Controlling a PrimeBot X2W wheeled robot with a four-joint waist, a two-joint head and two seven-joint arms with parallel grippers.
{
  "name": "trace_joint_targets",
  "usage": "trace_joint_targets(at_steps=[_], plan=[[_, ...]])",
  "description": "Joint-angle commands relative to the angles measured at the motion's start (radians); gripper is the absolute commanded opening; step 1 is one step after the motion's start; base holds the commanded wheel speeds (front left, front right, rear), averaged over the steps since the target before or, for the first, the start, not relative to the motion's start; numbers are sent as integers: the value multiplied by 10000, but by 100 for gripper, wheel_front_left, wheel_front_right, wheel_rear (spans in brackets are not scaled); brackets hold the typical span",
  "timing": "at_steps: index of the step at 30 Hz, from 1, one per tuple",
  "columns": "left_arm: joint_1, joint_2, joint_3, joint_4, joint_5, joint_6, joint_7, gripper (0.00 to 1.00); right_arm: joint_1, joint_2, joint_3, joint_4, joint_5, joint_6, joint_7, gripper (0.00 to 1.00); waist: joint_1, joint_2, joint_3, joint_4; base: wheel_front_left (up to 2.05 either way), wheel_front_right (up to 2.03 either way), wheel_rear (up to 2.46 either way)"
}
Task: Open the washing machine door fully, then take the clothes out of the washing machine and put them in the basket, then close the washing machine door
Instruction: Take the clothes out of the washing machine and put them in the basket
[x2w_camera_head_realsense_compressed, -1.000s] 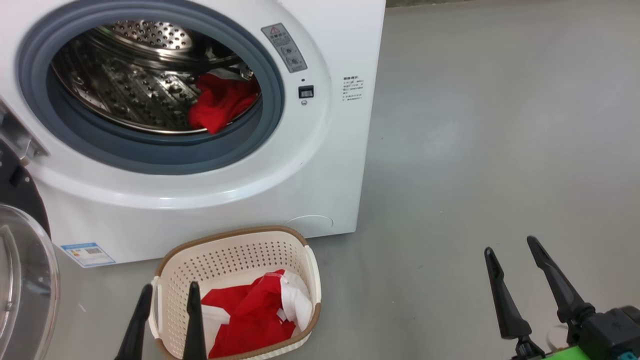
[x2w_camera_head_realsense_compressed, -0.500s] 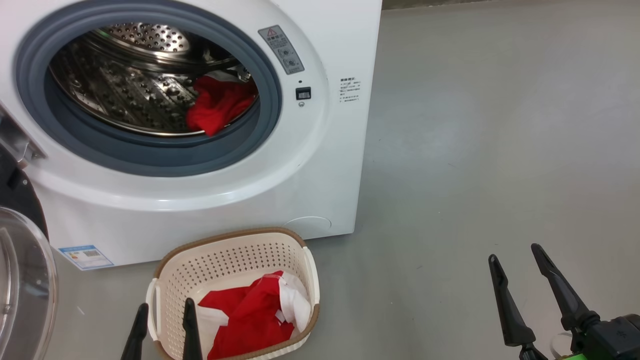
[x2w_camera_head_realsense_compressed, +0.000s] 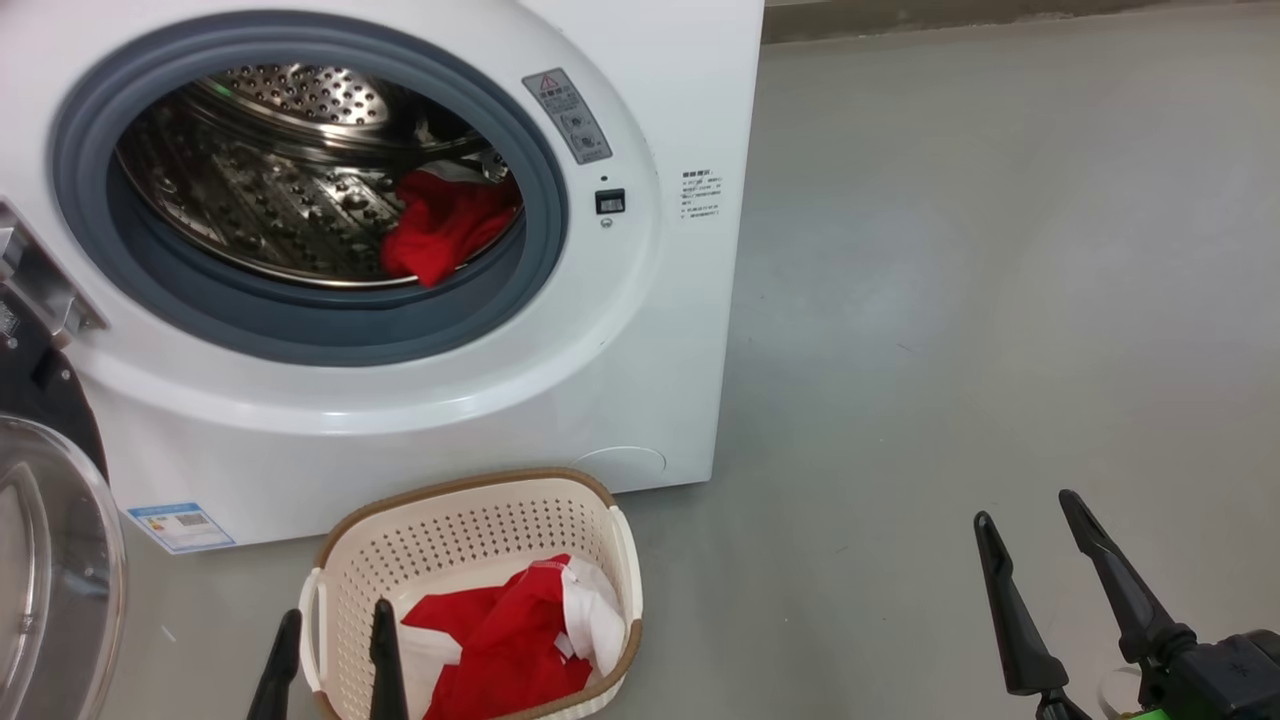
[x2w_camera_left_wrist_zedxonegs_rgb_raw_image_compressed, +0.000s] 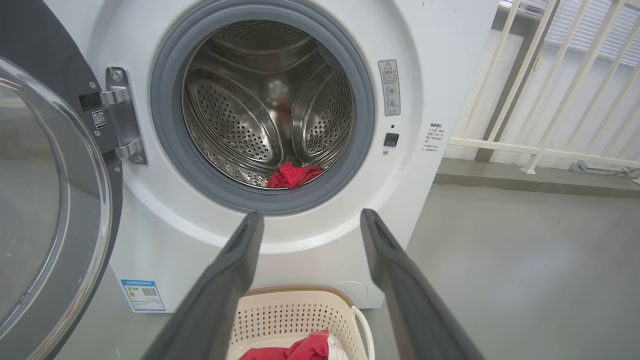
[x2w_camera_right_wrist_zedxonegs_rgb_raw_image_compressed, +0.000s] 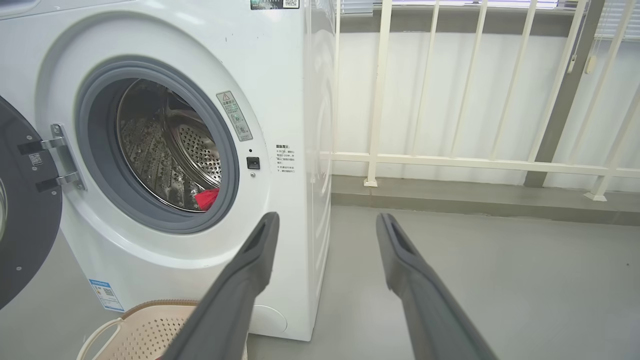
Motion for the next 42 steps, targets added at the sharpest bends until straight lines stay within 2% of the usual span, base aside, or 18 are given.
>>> trace_joint_targets(at_steps=[1, 12, 22, 31, 42], plan=[[-127, 67, 279, -216, -103, 80, -32, 100, -15, -144, 250, -264, 80, 50, -31, 100, 1, 0, 4, 0, 0, 0, 0], [-349, 3, 208, -147, -213, 44, -5, 100, -61, -144, 288, -420, 6, 50, 46, 100, 1, 0, 362, 15, 0, 0, 0], [-1032, -88, 192, 32, -305, -62, -49, 100, -304, -144, 292, -568, -61, 50, 77, 100, 1, 0, 1120, 116, 0, 0, 0], [-2175, -177, 238, 559, -496, -252, -17, 100, -643, -144, 371, -579, -32, 50, -1, 100, 1, 0, 2018, 169, 0, 0, 0], [-4555, -90, 472, 1694, -796, -720, 74, 100, -1116, -144, 560, -476, 128, 50, -221, 100, 1, 0, 3098, 144, 0, 0, 0]])
